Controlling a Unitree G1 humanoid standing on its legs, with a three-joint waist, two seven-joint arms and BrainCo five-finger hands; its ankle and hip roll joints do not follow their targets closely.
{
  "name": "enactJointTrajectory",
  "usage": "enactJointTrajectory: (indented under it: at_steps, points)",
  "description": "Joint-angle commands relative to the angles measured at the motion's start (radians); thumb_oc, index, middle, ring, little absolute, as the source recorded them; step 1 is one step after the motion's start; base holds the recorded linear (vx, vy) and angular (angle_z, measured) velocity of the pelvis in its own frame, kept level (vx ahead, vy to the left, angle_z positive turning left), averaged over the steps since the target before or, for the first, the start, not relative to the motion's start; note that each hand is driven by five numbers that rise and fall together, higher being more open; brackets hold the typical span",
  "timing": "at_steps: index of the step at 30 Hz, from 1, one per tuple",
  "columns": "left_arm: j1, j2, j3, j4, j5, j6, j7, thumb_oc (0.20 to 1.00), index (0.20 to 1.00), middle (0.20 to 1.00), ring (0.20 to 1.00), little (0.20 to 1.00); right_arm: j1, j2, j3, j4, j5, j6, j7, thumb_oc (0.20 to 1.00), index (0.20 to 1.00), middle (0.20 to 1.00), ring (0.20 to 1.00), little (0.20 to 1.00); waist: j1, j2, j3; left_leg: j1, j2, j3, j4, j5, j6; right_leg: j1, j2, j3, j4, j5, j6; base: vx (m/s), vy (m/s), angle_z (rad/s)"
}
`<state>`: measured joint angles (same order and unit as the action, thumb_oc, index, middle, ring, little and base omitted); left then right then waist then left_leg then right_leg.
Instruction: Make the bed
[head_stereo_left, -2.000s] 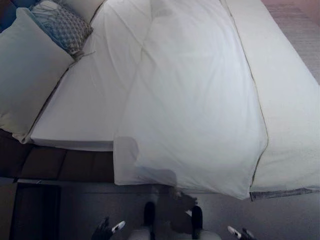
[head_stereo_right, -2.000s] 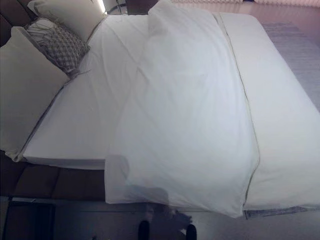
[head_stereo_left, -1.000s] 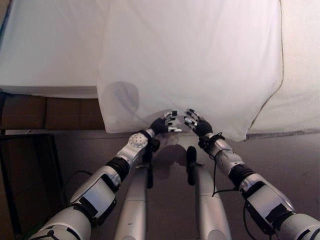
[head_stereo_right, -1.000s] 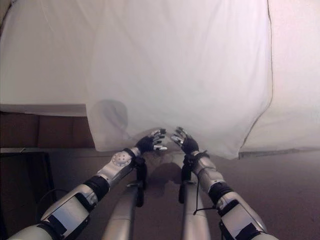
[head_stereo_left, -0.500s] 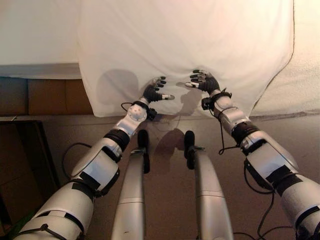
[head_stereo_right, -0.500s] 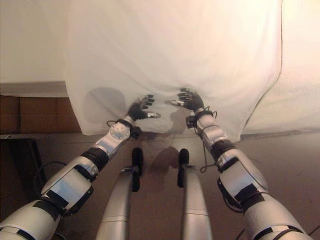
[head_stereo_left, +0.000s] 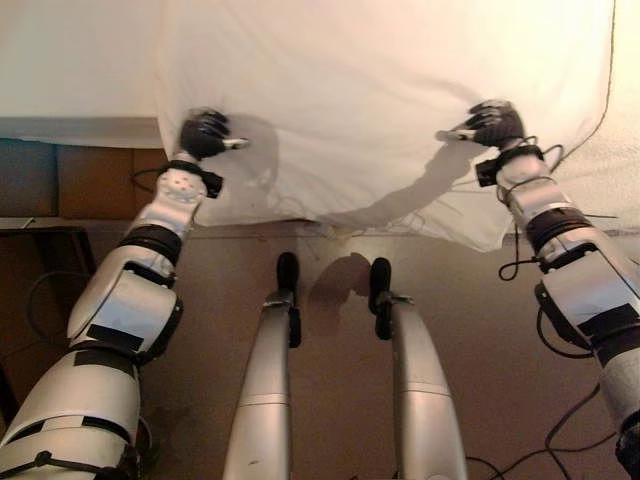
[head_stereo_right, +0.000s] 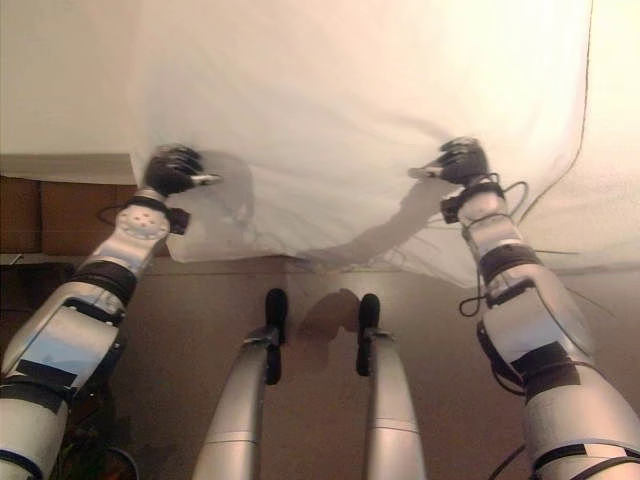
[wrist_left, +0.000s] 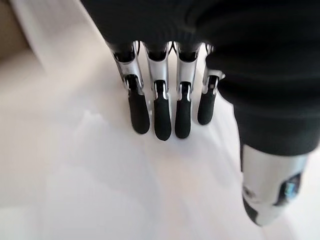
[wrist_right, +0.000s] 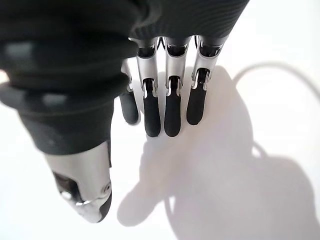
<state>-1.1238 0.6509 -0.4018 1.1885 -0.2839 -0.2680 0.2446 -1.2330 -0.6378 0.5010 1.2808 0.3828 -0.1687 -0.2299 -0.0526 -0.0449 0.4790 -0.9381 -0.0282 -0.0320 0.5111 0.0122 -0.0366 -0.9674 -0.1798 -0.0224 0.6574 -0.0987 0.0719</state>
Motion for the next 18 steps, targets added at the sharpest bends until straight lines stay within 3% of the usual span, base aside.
enactJointTrajectory:
  at_steps: [1,6,8,15,18]
  points:
    - [0.087,-0.002,0.031,0.071,0.006,-0.015,0.016,1.0,1.0,1.0,1.0,1.0,0.073,-0.07,-0.04,0.052,-0.002,-0.015,-0.031,1.0,1.0,1.0,1.0,1.0,0.011,0.033,-0.078,0.038,0.004,0.002,-0.007,-0.053,-0.04,0.053,0.002,-0.025,-0.148,0.093,0.038,0.03,-0.029,0.06]
    - [0.303,-0.002,0.158,0.105,0.019,-0.011,-0.011,1.0,1.0,1.0,1.0,1.0,0.269,-0.08,-0.188,0.061,0.017,-0.017,-0.026,1.0,1.0,1.0,1.0,1.0,0.019,0.034,-0.088,0.189,-0.007,-0.01,-0.137,-0.015,-0.039,0.211,0.01,-0.041,-0.277,0.122,0.042,0.05,-0.038,0.06]
    - [0.437,-0.042,0.23,0.13,0.017,-0.013,-0.034,1.0,1.0,1.0,1.0,1.0,0.405,-0.048,-0.274,0.061,0.028,-0.022,-0.015,1.0,1.0,1.0,1.0,1.0,0.025,0.03,-0.111,0.292,-0.009,-0.02,-0.227,0.011,-0.042,0.318,0.014,-0.054,-0.368,0.146,0.048,0.1,-0.048,0.09]
    - [0.676,-0.177,0.264,0.134,0.052,-0.029,-0.082,1.0,1.0,1.0,1.0,1.0,0.694,0.108,-0.333,0.03,-0.015,-0.033,0.029,1.0,1.0,1.0,1.0,1.0,0.037,0.023,-0.178,0.576,0.019,-0.045,-0.472,0.084,-0.034,0.609,0.031,-0.075,-0.597,0.214,0.062,0.11,-0.025,0.04]
    - [0.718,-0.201,0.273,0.131,0.057,-0.031,-0.097,1.0,1.0,1.0,1.0,1.0,0.75,0.126,-0.314,0.028,-0.067,-0.029,0.049,1.0,1.0,1.0,1.0,1.0,0.04,0.018,-0.208,0.629,0.029,-0.044,-0.522,0.096,-0.031,0.664,0.035,-0.073,-0.652,0.233,0.066,0.08,-0.002,-0.05]
